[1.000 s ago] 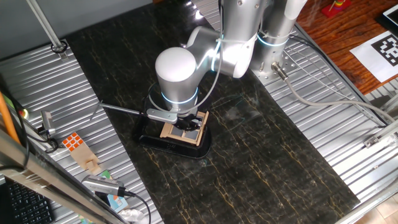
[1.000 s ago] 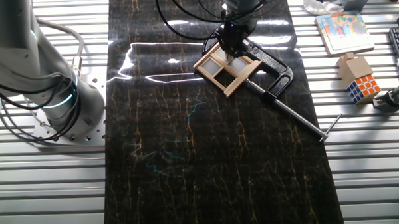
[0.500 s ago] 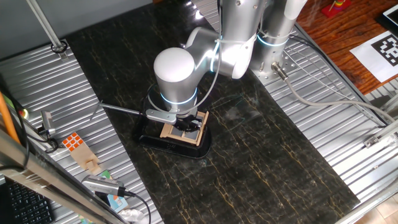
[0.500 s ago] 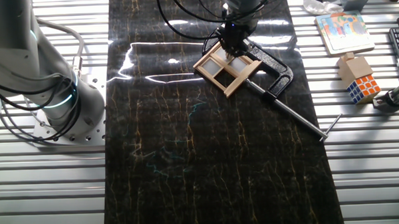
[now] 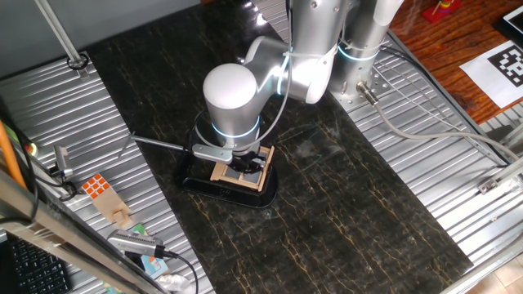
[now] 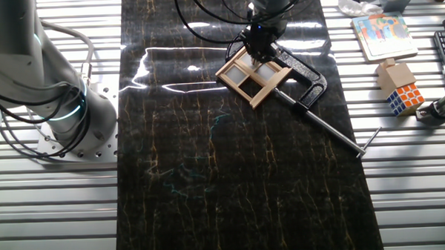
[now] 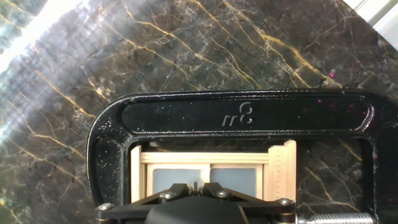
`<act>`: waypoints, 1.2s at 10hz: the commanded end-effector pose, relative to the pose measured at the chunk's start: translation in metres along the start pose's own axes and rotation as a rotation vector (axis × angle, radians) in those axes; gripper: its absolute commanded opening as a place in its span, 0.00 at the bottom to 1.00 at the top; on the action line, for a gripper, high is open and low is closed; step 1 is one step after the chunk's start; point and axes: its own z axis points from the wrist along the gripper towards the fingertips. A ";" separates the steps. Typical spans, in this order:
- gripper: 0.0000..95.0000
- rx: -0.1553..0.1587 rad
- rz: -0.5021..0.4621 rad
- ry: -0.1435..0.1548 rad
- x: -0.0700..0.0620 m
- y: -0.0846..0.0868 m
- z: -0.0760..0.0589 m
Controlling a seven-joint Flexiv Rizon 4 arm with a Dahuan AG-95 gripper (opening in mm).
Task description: Open a sliding window
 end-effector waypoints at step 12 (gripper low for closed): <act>0.00 -0.004 -0.008 -0.008 0.003 -0.003 -0.001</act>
